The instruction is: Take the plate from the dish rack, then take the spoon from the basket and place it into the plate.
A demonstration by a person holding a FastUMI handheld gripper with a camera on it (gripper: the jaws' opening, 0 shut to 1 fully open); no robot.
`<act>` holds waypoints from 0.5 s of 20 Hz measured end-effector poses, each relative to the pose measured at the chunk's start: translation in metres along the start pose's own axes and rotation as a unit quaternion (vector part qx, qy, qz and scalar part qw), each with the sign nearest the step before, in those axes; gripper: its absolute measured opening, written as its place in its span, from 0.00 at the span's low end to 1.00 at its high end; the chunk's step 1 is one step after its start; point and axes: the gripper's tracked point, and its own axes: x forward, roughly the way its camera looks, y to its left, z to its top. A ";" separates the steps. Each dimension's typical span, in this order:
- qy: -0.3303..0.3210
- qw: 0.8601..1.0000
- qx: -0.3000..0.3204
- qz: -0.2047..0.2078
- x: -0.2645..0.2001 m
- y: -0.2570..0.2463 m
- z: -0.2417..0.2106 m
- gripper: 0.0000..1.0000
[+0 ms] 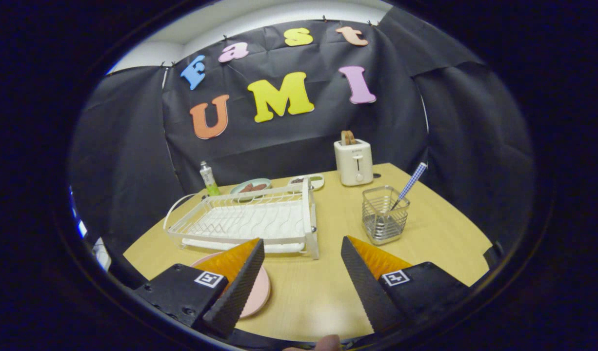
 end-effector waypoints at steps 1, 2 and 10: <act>-0.014 1.000 -0.004 -0.004 -0.005 -0.011 0.003 1.00; -0.031 0.999 -0.008 -0.010 -0.011 -0.023 0.009 1.00; -0.084 0.994 -0.024 -0.071 0.002 -0.125 0.036 1.00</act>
